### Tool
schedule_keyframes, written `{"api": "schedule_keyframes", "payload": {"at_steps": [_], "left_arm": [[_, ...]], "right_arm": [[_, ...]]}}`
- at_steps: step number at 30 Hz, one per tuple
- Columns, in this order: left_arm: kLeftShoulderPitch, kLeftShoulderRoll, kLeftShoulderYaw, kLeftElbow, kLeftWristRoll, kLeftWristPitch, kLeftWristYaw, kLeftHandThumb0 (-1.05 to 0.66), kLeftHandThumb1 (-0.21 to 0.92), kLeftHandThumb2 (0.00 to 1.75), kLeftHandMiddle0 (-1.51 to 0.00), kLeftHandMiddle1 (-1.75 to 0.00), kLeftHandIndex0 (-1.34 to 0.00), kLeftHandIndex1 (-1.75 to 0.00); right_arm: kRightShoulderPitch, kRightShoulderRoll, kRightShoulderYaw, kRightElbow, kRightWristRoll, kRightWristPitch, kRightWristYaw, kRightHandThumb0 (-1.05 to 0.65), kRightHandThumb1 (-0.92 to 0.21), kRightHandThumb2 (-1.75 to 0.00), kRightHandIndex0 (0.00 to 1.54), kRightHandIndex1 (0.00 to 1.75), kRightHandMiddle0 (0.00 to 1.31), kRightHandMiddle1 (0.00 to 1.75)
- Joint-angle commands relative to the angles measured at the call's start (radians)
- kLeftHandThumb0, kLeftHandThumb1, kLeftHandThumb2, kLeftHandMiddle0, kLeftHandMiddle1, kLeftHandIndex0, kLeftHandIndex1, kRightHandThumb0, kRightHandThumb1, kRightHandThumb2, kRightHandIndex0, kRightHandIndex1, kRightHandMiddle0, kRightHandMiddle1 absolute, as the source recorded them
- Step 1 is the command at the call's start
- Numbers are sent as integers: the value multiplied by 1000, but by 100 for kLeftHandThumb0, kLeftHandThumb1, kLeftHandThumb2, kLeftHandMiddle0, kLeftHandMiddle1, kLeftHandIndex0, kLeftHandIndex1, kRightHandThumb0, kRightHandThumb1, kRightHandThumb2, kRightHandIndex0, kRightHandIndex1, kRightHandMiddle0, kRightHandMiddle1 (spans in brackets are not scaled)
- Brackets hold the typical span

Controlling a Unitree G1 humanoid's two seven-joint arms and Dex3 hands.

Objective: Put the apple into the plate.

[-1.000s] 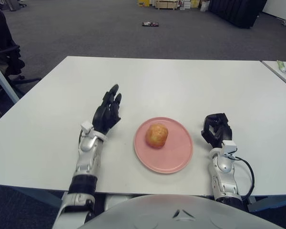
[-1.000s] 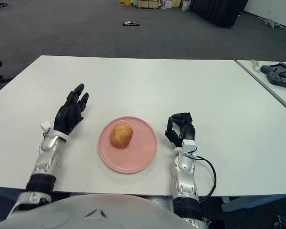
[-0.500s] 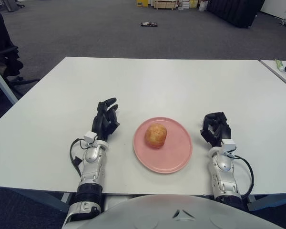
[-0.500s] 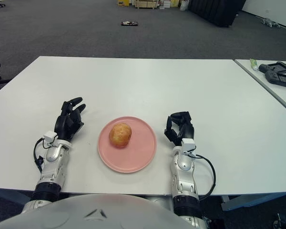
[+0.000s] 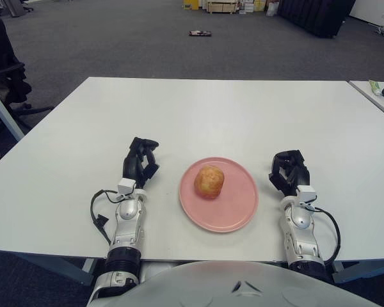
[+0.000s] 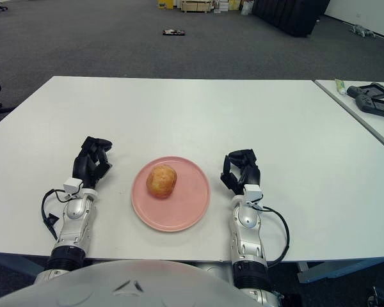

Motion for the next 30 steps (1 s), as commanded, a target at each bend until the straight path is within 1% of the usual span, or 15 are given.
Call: {"api": "schedule_keyframes", "payload": {"at_steps": [1, 2, 3, 4, 7, 9, 16, 23, 25, 30], "left_arm": [[41, 2, -11, 36, 25, 14, 18, -46, 83, 108, -82, -174, -70, -175], [42, 1, -12, 37, 35, 15, 30, -46, 83, 108, -82, -174, -70, -175], [43, 1, -13, 38, 42, 15, 38, -44, 72, 108, -83, -174, -61, -175], [44, 1, -15, 39, 47, 15, 46, -44, 65, 108, -84, -174, -56, -175], [47, 0, -18, 40, 54, 16, 58, -43, 56, 108, -85, -175, -49, -175], [49, -1, -19, 36, 57, 24, 64, -42, 54, 108, -85, -175, -47, -175], [56, 3, -26, 17, 52, 78, 69, -42, 51, 108, -83, -175, -46, -175], [63, 8, -28, 1, 41, 114, 60, -41, 54, 105, -76, -175, -44, -175], [66, 8, -30, -6, 35, 133, 54, -41, 55, 104, -75, -175, -43, -175], [74, 11, -39, -33, 29, 208, 41, -41, 57, 101, -71, -175, -42, -175]], "right_arm": [[9, 3, 6, 25, -2, 47, 0, -38, -68, -86, 56, 134, 34, 175], [7, 2, 6, 27, -2, 47, 2, -38, -68, -86, 56, 134, 34, 175], [6, 1, 7, 29, -2, 47, 3, -38, -68, -86, 56, 134, 34, 175], [5, 0, 7, 32, -1, 45, 6, -38, -68, -86, 56, 134, 34, 175], [5, -3, 8, 33, -2, 43, 9, -38, -68, -86, 56, 135, 34, 175], [3, -6, 10, 38, -2, 39, 12, -38, -68, -86, 56, 135, 34, 175], [1, -11, 11, 55, 5, 17, 29, -38, -67, -87, 55, 134, 34, 175], [1, -10, 10, 65, 10, 2, 36, -38, -67, -88, 54, 134, 34, 175], [1, -10, 8, 70, 13, -4, 39, -38, -67, -88, 54, 134, 34, 175], [2, -6, 6, 75, 14, -14, 40, -38, -67, -88, 55, 134, 34, 175]]}}
